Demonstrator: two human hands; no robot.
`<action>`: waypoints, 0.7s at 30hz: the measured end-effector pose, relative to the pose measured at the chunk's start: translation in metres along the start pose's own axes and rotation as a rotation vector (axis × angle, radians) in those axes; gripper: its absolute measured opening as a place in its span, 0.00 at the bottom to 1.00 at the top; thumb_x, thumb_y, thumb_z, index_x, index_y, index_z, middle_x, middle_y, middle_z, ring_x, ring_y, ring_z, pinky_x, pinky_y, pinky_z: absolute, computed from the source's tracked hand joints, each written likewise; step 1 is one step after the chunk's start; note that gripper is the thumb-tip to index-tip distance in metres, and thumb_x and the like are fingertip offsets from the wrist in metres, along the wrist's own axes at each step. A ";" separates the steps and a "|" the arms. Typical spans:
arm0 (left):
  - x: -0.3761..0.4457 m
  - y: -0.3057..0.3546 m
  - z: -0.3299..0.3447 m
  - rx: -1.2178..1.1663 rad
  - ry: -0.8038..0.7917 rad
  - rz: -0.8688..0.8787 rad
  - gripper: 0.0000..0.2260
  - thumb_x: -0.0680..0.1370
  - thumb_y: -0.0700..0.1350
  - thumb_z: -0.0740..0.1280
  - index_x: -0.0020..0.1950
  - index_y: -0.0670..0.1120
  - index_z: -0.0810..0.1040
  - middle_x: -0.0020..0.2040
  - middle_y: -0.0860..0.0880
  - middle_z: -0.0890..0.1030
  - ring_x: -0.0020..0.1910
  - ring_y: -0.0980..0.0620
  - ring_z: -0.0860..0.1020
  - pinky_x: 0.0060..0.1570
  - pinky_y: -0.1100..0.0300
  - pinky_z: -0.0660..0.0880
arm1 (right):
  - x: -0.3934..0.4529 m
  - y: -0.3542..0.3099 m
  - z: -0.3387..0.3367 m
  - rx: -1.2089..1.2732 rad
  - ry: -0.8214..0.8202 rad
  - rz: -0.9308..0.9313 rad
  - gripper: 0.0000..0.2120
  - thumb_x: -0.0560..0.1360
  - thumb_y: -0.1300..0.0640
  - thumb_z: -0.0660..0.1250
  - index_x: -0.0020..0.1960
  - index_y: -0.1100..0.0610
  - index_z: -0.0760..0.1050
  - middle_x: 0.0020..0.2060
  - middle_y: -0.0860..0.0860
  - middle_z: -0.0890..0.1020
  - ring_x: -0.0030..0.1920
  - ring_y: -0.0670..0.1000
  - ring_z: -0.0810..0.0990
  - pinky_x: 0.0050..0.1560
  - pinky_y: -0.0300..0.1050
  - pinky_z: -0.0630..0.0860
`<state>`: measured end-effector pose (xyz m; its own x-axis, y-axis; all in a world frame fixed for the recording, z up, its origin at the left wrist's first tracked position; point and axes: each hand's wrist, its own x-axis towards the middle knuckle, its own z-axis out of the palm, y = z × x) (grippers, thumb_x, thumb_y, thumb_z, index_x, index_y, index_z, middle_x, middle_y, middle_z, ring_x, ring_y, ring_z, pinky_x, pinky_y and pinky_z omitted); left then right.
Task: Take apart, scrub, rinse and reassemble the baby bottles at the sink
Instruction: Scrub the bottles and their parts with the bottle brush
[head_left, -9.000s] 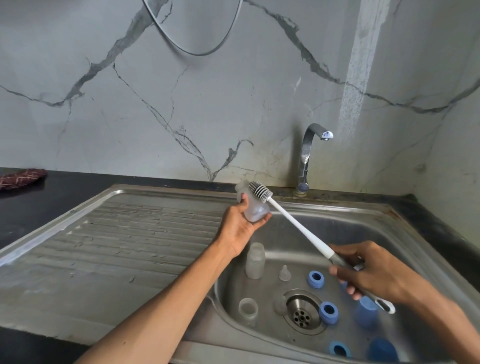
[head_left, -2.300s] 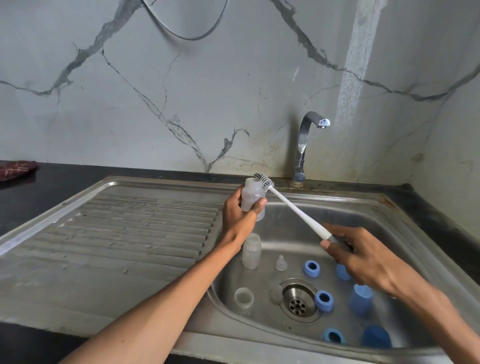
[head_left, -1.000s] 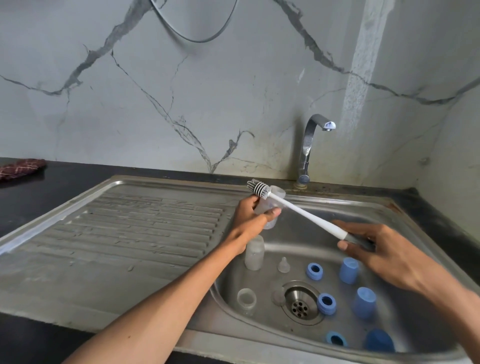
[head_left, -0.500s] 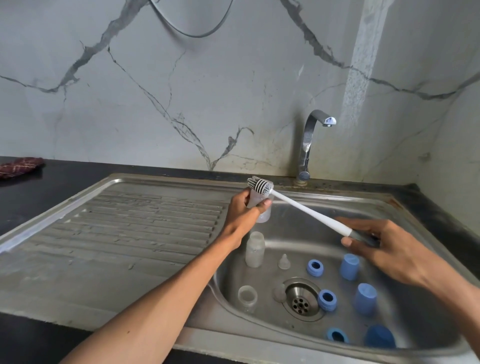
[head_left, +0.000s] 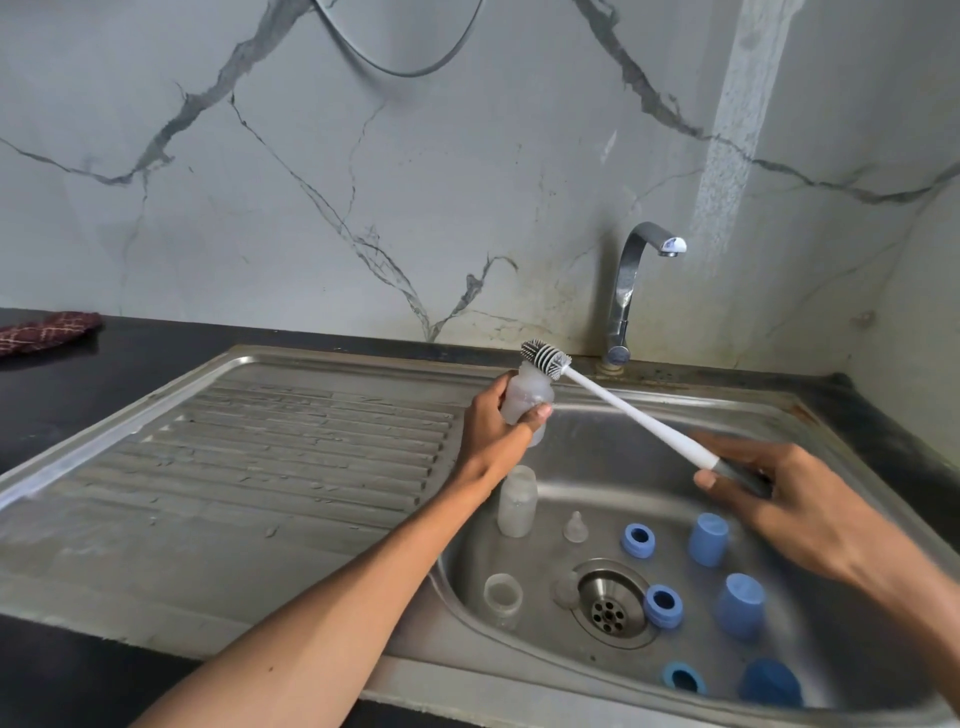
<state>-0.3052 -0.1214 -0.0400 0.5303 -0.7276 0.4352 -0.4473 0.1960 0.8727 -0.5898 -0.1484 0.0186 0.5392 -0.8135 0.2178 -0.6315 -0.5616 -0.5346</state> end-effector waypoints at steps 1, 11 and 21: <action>-0.002 0.002 0.003 0.035 -0.006 0.035 0.18 0.68 0.50 0.74 0.56 0.46 0.81 0.47 0.50 0.85 0.46 0.50 0.82 0.48 0.57 0.78 | 0.000 0.000 0.001 -0.010 0.008 0.007 0.20 0.76 0.47 0.69 0.68 0.38 0.73 0.46 0.48 0.84 0.45 0.48 0.82 0.46 0.46 0.77; 0.000 0.006 -0.005 0.144 0.093 0.098 0.18 0.71 0.43 0.78 0.58 0.44 0.79 0.47 0.50 0.84 0.45 0.50 0.80 0.48 0.58 0.77 | -0.001 0.000 -0.005 -0.101 0.017 0.020 0.22 0.76 0.46 0.69 0.69 0.36 0.71 0.48 0.46 0.84 0.45 0.48 0.81 0.46 0.46 0.78; 0.013 0.002 -0.015 -0.378 0.131 -0.339 0.08 0.73 0.51 0.72 0.49 0.49 0.82 0.49 0.48 0.84 0.53 0.46 0.82 0.58 0.38 0.78 | -0.002 0.000 0.000 -0.112 -0.052 0.049 0.23 0.77 0.46 0.68 0.71 0.39 0.70 0.50 0.47 0.83 0.45 0.50 0.83 0.46 0.43 0.79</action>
<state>-0.2881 -0.1208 -0.0292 0.6967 -0.7078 0.1170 0.0438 0.2048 0.9778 -0.5912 -0.1466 0.0183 0.5330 -0.8329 0.1493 -0.7144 -0.5375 -0.4480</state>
